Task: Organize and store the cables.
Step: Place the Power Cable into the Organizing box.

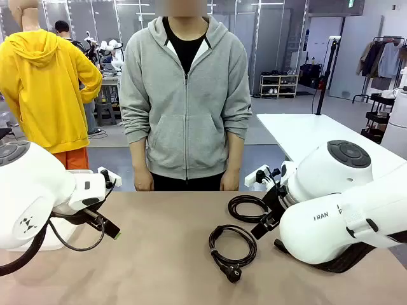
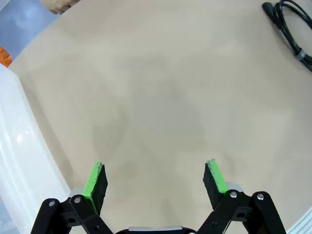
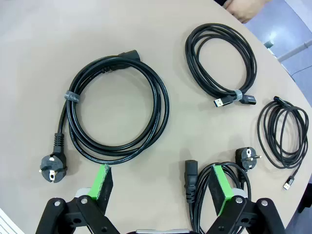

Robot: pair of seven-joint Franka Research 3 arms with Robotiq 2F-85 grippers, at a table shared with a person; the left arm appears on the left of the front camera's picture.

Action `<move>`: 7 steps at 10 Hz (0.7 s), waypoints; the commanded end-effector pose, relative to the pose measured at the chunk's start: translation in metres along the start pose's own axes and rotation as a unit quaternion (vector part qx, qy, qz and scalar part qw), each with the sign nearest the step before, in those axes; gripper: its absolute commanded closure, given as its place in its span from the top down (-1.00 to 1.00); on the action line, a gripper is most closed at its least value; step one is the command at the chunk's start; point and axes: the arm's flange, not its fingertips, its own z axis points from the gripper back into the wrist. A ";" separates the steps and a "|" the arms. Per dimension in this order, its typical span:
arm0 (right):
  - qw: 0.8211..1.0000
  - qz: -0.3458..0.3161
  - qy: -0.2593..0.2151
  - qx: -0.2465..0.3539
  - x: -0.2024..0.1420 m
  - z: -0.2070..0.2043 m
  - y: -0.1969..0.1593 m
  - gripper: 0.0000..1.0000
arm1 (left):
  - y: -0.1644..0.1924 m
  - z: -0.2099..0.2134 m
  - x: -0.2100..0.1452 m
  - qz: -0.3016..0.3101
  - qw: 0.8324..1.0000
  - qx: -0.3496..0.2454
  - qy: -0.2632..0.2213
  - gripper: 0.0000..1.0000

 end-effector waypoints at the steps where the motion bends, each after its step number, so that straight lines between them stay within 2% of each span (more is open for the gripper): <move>1: 1.000 0.000 0.000 0.000 0.000 0.000 0.000 1.00 | 0.000 0.000 0.000 0.000 1.000 0.000 0.000 1.00; 7: 1.000 0.000 0.000 0.000 0.000 0.000 0.000 1.00 | 0.000 0.000 0.000 0.000 1.000 0.000 0.000 1.00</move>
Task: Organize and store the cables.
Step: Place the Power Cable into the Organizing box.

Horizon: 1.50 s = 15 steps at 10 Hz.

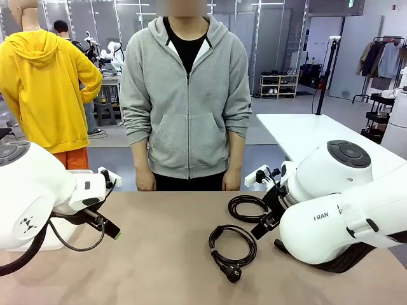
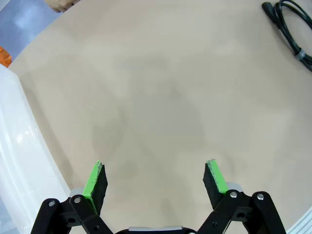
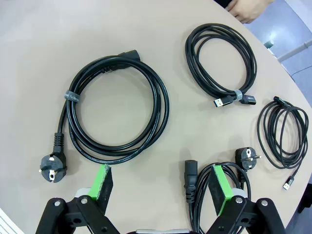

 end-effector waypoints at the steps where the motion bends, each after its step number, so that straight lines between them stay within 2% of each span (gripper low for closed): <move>1: 1.000 -0.001 0.000 0.000 0.000 0.000 0.000 1.00 | 0.000 0.000 0.000 0.000 1.000 0.000 0.000 1.00; 15: 1.000 -0.001 0.000 0.000 0.000 0.000 0.000 1.00 | 0.000 0.000 0.000 0.000 1.000 0.000 0.000 1.00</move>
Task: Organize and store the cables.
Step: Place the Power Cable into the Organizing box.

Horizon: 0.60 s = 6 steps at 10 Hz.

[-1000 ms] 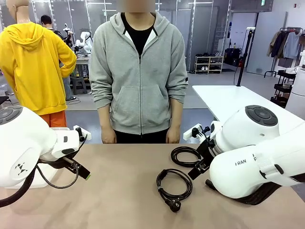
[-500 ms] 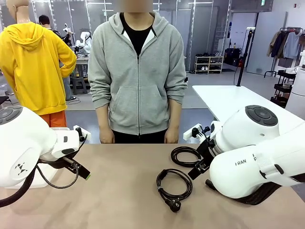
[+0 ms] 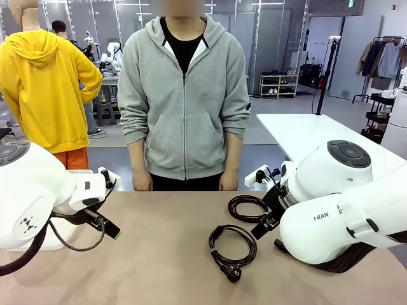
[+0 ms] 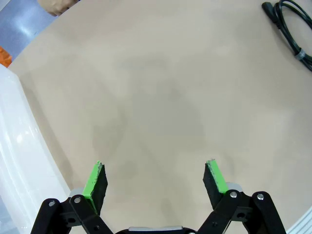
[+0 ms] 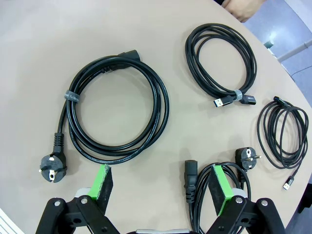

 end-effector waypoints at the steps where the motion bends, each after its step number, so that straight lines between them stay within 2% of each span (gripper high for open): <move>1: 1.000 -0.001 0.000 0.000 0.000 0.000 0.000 1.00 | 0.000 0.000 0.000 0.000 1.000 0.000 0.000 1.00; 6: 1.000 -0.001 0.000 0.000 0.000 0.000 0.000 1.00 | 0.000 0.000 0.000 0.000 1.000 0.000 0.000 1.00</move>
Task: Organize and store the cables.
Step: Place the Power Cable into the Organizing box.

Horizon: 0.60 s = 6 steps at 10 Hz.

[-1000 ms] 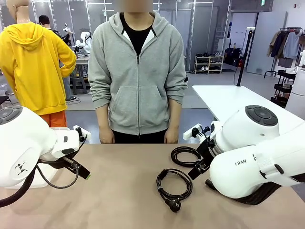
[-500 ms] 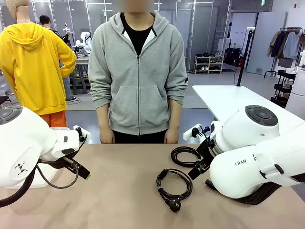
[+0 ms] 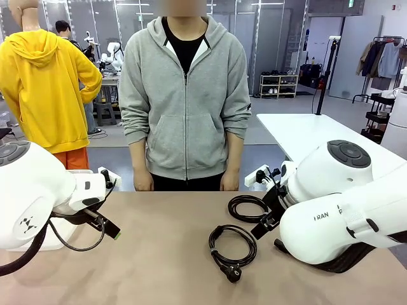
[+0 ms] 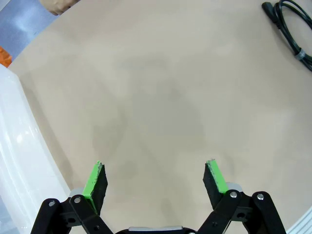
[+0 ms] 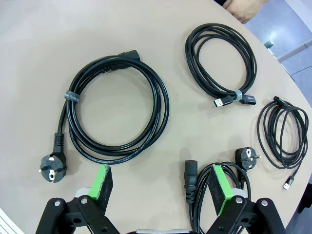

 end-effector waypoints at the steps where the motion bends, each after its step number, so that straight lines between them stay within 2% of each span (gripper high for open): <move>1: 1.000 -0.001 0.000 0.000 0.000 0.000 0.000 1.00 | 0.000 0.000 0.000 0.000 1.000 0.000 0.000 1.00; 6: 1.000 -0.001 0.000 0.000 0.000 0.000 0.000 1.00 | 0.000 0.000 0.000 0.000 1.000 0.000 0.000 1.00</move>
